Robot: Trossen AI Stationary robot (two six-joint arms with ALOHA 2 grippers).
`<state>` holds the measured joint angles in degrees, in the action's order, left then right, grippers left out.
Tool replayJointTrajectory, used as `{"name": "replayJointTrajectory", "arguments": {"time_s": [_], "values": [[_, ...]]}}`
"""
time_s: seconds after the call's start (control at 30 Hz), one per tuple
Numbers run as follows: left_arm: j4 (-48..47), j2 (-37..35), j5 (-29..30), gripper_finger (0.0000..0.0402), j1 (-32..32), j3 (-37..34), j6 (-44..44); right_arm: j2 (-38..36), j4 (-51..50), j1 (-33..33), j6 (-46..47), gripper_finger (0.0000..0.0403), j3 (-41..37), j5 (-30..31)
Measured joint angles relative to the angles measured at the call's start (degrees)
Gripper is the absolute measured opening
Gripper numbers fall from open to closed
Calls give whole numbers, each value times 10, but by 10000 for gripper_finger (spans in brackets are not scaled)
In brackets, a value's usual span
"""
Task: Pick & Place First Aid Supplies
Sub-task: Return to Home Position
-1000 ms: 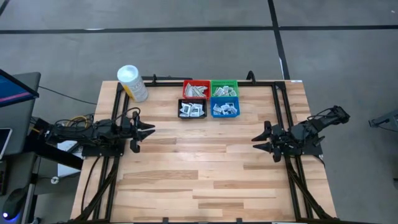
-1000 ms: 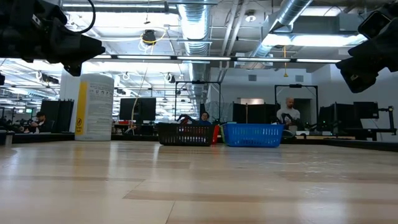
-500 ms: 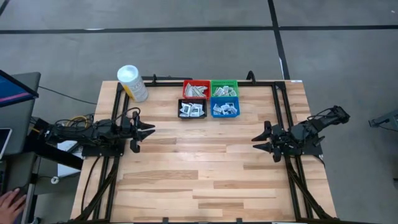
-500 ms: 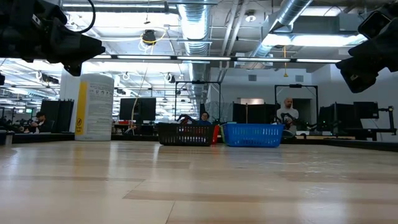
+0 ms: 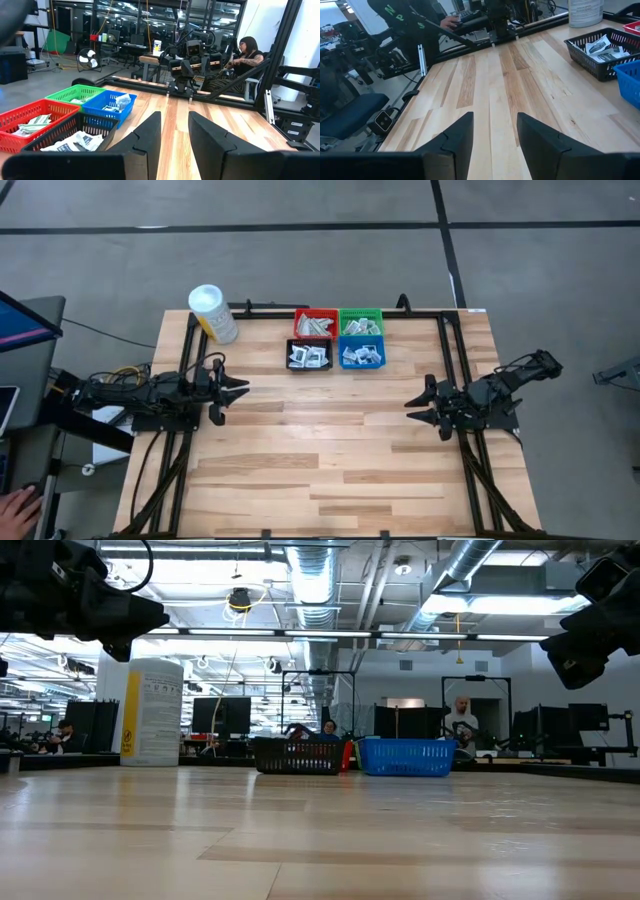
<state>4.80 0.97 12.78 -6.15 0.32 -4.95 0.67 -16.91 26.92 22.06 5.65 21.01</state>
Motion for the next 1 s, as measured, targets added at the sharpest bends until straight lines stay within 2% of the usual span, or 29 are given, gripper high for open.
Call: {"name": "replayJointTrajectory", "arguments": {"time_s": [1.0], "values": [[8, 0, 0, 99, 0, 0, 0, 0, 0, 0, 0, 141, 0, 0]]}}
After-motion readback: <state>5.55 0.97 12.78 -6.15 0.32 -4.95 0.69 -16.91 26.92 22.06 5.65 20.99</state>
